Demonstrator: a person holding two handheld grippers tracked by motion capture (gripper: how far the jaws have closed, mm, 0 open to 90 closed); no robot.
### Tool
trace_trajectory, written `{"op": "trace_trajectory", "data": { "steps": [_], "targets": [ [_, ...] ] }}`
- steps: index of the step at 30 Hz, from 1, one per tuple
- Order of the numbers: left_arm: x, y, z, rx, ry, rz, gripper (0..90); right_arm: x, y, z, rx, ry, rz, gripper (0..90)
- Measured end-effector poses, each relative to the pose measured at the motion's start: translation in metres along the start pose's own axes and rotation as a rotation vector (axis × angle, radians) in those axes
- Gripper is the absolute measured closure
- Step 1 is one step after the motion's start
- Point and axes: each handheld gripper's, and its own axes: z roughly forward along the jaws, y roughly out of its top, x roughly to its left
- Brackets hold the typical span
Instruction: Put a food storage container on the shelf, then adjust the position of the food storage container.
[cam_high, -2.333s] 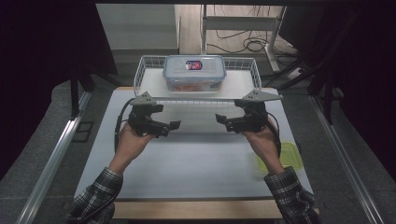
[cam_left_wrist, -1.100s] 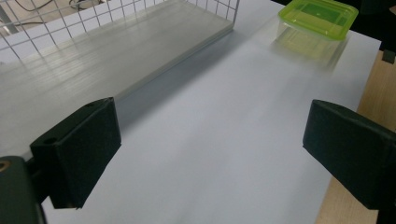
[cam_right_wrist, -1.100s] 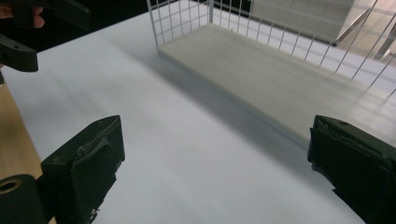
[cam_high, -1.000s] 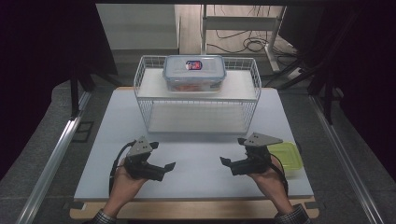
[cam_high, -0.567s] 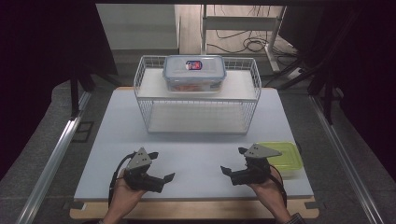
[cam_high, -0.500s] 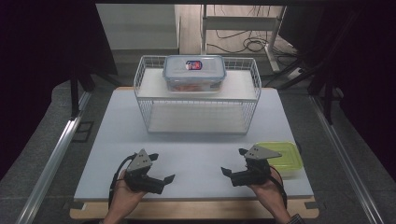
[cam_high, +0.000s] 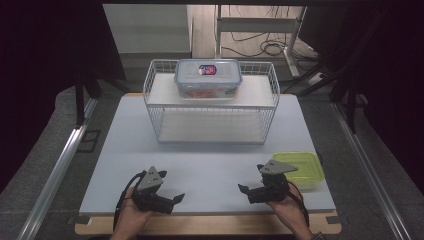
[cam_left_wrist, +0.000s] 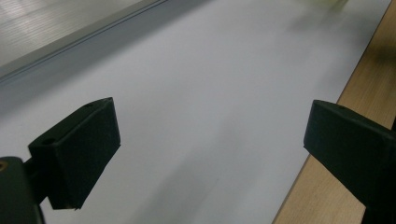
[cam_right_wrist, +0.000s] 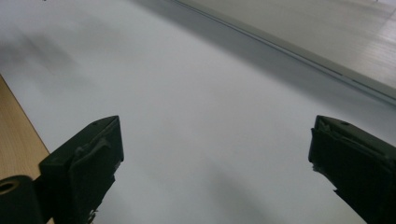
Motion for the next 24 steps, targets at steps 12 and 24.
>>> {"op": "trace_trajectory", "data": {
  "steps": [12, 24],
  "targets": [
    [0.004, -0.004, 0.003, 0.001, 0.009, -0.002, 4.1, -0.028, 0.001, -0.014, 0.037, -0.040, 0.106, 2.2],
    [0.005, -0.005, 0.004, 0.002, 0.008, -0.007, 4.2, -0.063, -0.004, -0.041, 0.042, -0.200, 0.123, 45.9]
  ]
}}
